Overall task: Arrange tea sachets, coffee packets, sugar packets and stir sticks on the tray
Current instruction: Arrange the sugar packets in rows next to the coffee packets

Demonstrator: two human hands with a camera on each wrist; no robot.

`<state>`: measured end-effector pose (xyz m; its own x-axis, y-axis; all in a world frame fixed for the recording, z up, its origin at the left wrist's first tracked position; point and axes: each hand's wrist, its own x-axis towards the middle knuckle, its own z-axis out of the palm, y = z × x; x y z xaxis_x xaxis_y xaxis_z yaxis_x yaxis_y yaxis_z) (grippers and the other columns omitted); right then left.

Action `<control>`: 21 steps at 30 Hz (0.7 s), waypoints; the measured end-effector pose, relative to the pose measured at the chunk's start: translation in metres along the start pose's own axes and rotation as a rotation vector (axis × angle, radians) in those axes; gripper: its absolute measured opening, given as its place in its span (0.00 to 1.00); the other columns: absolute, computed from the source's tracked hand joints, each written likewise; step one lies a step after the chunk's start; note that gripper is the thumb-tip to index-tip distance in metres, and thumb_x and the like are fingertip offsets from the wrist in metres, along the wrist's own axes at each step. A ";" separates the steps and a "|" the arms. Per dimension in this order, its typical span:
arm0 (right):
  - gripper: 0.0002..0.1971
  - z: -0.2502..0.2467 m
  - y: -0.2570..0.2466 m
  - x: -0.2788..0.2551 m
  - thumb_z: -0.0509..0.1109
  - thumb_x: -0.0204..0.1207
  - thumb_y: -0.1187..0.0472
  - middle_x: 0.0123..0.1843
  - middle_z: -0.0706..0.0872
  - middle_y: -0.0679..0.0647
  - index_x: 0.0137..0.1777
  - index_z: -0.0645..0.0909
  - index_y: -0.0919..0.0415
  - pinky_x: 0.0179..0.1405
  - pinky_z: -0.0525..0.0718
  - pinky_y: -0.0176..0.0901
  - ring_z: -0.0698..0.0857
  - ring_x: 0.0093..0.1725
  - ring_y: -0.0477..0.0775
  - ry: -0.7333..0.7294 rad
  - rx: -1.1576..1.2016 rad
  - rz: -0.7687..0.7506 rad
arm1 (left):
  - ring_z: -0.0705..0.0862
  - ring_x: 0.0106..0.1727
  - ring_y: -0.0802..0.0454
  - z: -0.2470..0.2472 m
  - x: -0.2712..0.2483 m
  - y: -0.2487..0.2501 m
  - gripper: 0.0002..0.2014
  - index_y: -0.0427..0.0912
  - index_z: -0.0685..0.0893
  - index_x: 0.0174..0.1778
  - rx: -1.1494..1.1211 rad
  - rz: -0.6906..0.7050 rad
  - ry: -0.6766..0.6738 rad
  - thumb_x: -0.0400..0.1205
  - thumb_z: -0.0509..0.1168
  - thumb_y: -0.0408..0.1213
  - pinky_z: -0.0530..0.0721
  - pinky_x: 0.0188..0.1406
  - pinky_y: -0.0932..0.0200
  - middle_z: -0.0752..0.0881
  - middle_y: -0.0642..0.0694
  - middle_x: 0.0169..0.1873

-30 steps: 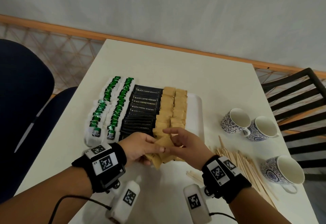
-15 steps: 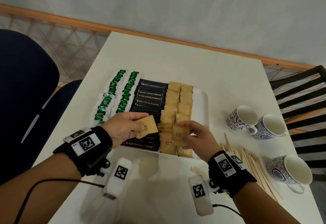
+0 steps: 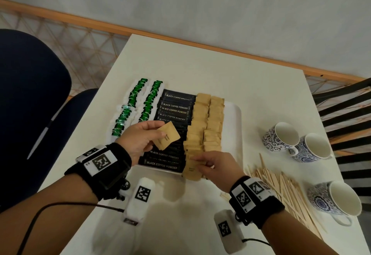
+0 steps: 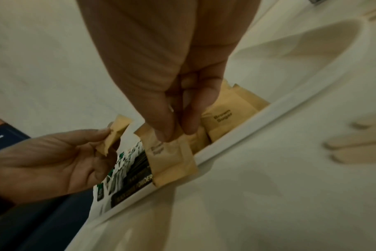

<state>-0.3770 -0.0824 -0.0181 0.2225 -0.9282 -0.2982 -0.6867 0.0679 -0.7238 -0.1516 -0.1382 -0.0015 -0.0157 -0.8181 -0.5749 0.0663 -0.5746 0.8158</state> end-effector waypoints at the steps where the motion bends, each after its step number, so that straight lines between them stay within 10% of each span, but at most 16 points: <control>1: 0.15 0.000 -0.001 0.001 0.69 0.78 0.63 0.36 0.79 0.29 0.60 0.86 0.46 0.40 0.75 0.17 0.78 0.33 0.27 0.004 -0.037 -0.020 | 0.82 0.34 0.55 0.000 0.000 0.001 0.11 0.47 0.85 0.46 -0.017 -0.006 -0.001 0.77 0.69 0.25 0.74 0.21 0.67 0.89 0.45 0.39; 12: 0.14 -0.019 0.009 0.011 0.73 0.75 0.61 0.34 0.86 0.32 0.42 0.84 0.36 0.40 0.78 0.23 0.82 0.36 0.33 0.189 0.158 0.012 | 0.89 0.46 0.45 -0.001 0.000 0.004 0.14 0.39 0.83 0.60 -0.112 -0.055 -0.065 0.80 0.64 0.22 0.88 0.32 0.62 0.89 0.37 0.50; 16: 0.13 -0.022 0.015 0.013 0.74 0.74 0.63 0.40 0.90 0.40 0.42 0.85 0.38 0.49 0.85 0.38 0.87 0.43 0.42 0.250 0.248 0.035 | 0.88 0.48 0.43 0.003 0.001 0.003 0.13 0.38 0.83 0.60 -0.123 -0.062 -0.054 0.82 0.63 0.24 0.89 0.34 0.60 0.88 0.35 0.53; 21: 0.11 -0.022 0.015 0.008 0.74 0.74 0.62 0.35 0.88 0.35 0.41 0.85 0.41 0.42 0.80 0.27 0.84 0.38 0.35 0.207 0.236 0.031 | 0.88 0.48 0.43 0.007 0.001 0.002 0.12 0.38 0.82 0.62 -0.143 -0.072 -0.054 0.83 0.62 0.28 0.89 0.37 0.57 0.88 0.35 0.53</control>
<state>-0.4013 -0.0969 -0.0175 0.0416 -0.9774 -0.2074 -0.5056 0.1585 -0.8481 -0.1586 -0.1403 0.0002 -0.0786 -0.7773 -0.6242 0.2043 -0.6254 0.7531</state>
